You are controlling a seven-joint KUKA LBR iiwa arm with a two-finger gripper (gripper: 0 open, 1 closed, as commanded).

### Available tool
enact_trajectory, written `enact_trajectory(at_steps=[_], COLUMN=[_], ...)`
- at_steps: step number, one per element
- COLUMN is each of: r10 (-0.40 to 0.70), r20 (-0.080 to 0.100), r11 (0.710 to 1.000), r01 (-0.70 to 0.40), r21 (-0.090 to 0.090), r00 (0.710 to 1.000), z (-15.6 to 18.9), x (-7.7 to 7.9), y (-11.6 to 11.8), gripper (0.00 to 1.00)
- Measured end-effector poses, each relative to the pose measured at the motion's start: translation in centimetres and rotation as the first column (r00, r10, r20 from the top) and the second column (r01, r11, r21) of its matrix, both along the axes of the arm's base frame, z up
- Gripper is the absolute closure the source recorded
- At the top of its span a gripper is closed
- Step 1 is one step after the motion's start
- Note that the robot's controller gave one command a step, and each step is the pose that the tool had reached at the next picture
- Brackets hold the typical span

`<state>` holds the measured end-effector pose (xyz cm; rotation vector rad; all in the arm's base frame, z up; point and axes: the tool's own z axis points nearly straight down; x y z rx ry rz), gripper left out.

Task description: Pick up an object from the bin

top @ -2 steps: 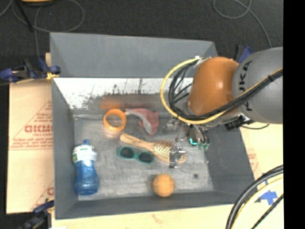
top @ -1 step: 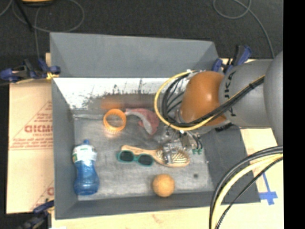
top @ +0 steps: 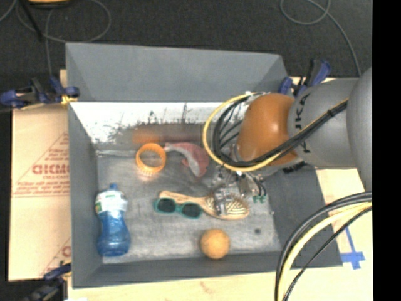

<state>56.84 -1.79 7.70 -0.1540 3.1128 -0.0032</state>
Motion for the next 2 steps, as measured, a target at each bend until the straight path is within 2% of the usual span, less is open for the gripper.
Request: enact_trajectory(at_steps=[1, 2], r10=[0.001, 0.001], r20=[-0.027, -0.026], r11=[1.000, 1.000], r01=[-0.001, -0.001], r21=[-0.001, -0.001], r00=[1.000, 1.000], z=[5.0, 12.4], x=[-0.3, -0.4], y=[-0.1, -1.0], gripper=[1.00, 1.00])
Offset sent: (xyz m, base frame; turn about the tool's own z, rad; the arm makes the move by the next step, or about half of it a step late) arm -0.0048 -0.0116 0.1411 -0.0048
